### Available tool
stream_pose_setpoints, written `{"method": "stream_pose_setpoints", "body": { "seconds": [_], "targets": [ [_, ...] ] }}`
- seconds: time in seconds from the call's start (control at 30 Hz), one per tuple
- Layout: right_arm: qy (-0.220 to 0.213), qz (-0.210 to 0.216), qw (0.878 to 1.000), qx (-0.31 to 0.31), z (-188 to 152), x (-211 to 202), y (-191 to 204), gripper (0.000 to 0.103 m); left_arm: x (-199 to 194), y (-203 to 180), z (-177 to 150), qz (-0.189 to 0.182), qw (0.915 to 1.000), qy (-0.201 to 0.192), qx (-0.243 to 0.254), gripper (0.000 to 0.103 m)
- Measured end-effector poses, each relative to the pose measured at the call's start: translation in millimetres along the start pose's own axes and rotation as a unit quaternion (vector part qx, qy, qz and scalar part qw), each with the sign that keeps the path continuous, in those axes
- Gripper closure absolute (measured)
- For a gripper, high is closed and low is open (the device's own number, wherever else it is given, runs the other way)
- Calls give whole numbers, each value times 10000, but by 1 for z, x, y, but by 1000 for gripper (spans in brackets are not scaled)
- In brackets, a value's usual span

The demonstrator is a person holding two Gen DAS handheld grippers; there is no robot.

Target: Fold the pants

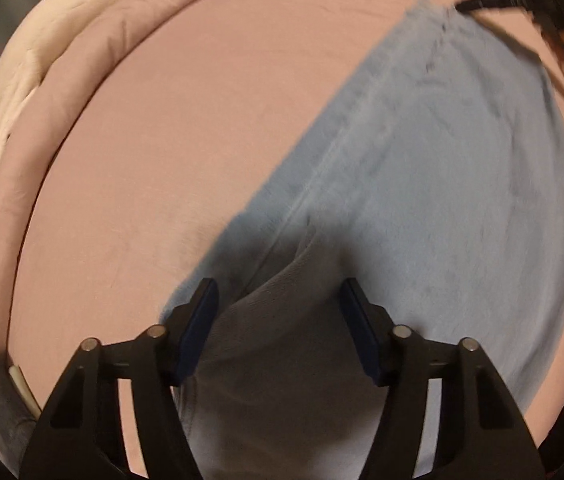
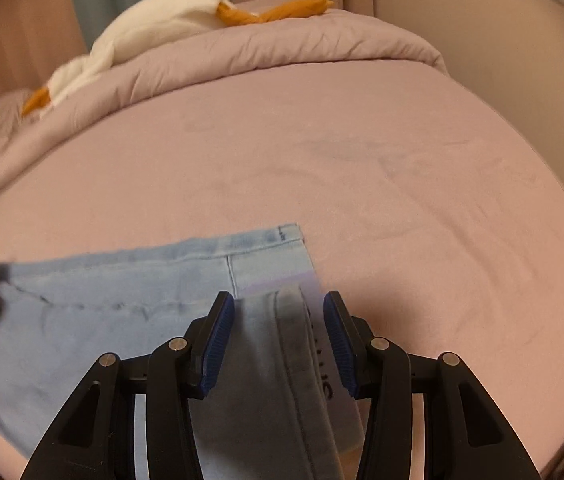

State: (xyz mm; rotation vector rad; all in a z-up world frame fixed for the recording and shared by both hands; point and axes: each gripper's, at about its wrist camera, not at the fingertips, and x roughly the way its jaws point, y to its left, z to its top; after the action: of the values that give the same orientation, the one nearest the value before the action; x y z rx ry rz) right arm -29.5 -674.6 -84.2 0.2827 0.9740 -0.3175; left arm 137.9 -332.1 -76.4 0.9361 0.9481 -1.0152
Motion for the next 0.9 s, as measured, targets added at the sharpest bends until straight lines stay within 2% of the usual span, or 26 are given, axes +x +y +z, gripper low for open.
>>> {"method": "stream_pose_setpoints", "body": {
  "seconds": [0.1,0.13,0.17,0.2,0.23,0.3,0.4,0.43,0.53,0.6,0.7,0.73,0.8,0.87,0.9],
  "targets": [
    [166,130,9998,-26,-1,8,-3,56,2,-4,-3,-229,9996,144,105,76],
    [232,120,9996,-115,-2,11,-1,60,0,-8,-4,-183,9995,133,216,82],
    [243,163,9994,-195,-3,12,2,74,-1,-11,-3,-80,9994,126,299,83],
    [188,139,9992,-315,-5,10,6,79,-3,-14,-4,32,9993,101,357,85],
    [38,-88,9984,-560,-8,5,14,90,-6,-16,-7,106,9993,37,361,87],
    [-244,-170,9969,-726,-11,-9,24,91,-12,-16,-12,122,9996,-77,257,87],
    [-555,-170,9944,-888,-15,-25,33,94,-22,-10,-16,60,9992,-385,-124,91],
    [-640,-291,9932,-928,-14,-30,35,95,-29,-5,-18,83,9981,-545,-285,91],
    [-853,-315,9915,-927,-3,-43,38,95,-40,6,-26,57,9945,-740,-742,91],
    [-879,-398,9911,-922,6,-41,40,95,-41,16,-24,173,9924,-773,-946,91],
    [-748,-575,9911,-936,20,-20,46,95,-33,30,-21,197,9893,-685,-1277,91],
    [-645,-625,9916,-933,24,-9,47,95,-26,30,-20,297,9895,-586,-1285,88],
    [-240,-784,9924,-919,26,16,49,95,-16,30,-15,730,9884,-455,-1254,90],
    [-150,-1035,9897,-975,26,34,51,95,-3,41,-16,989,9829,-271,-1531,92],
    [-171,-1043,9901,-928,26,39,52,95,3,47,-15,1000,9802,-196,-1695,92]
  ]
}}
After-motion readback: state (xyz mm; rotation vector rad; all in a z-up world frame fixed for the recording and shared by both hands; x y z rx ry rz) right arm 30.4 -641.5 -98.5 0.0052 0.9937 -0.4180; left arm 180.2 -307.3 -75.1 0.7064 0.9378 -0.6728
